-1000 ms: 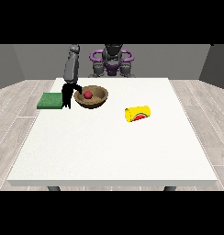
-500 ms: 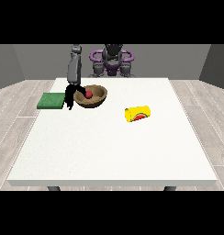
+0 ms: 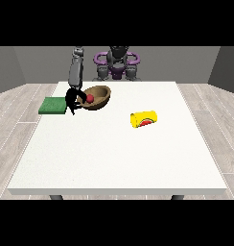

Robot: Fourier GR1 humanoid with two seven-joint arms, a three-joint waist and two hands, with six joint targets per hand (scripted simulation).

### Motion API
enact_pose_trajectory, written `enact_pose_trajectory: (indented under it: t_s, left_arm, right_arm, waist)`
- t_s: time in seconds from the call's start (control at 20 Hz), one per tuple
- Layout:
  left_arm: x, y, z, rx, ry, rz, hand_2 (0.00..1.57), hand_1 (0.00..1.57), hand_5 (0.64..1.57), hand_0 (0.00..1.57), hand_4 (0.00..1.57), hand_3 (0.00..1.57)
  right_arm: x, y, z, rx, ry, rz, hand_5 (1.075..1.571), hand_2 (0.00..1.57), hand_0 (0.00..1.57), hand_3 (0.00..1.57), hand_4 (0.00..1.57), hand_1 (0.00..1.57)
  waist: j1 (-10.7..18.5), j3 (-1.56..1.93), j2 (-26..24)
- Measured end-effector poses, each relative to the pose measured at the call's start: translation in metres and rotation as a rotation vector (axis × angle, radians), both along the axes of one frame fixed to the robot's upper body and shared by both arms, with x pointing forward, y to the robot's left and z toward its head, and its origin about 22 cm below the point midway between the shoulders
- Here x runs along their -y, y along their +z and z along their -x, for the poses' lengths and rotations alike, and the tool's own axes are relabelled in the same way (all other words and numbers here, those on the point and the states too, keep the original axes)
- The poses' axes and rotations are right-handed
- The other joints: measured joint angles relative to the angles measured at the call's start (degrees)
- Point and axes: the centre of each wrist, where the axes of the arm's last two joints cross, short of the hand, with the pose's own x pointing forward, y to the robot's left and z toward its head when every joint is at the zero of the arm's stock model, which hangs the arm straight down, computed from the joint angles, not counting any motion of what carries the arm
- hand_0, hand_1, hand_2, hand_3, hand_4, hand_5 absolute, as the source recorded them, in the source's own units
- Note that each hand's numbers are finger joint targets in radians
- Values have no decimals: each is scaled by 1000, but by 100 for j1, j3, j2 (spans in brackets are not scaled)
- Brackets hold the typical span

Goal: Pick the cup and pour the ball into the bowl, then pick the bowl and place it on the pad

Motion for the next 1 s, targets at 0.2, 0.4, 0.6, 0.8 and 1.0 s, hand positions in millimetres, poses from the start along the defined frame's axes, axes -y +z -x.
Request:
enact_pose_trajectory:
  t_s: [0.2, 0.4, 0.6, 0.8, 1.0]
  left_arm:
    - [-10, -13, -1, -41, 17, 11, 0, 0, 1526, 0, 1192, 0]
    - [-26, -30, 1, -90, 51, 28, 0, 0, 1539, 0, 1199, 0]
    - [-55, -49, 10, -133, 113, 35, 0, 0, 1537, 0, 1204, 0]
    - [-63, -68, 14, -156, 148, 32, 0, 0, 1545, 0, 1198, 0]
    - [-79, -81, 24, -162, 171, 39, 0, 0, 1543, 0, 1205, 0]
  right_arm:
    - [1, 7, -4, -100, 1, 28, 1545, 1571, 1571, 1175, 1000, 1571]
    - [22, 27, -11, -232, 0, 72, 1558, 1571, 1571, 1025, 1044, 1571]
    - [63, 61, -16, -354, -16, 163, 1559, 1571, 1571, 828, 1041, 1571]
    - [87, 104, -29, -417, -4, 233, 1567, 1571, 1571, 545, 1101, 1571]
    - [118, 135, -27, -425, -20, 240, 1564, 1571, 1571, 532, 1099, 1571]
  waist:
    - [-29, 101, -170]
    - [-225, 158, -385]
    - [-599, 160, -558]
    - [-861, 168, -692]
    - [-1008, 174, -735]
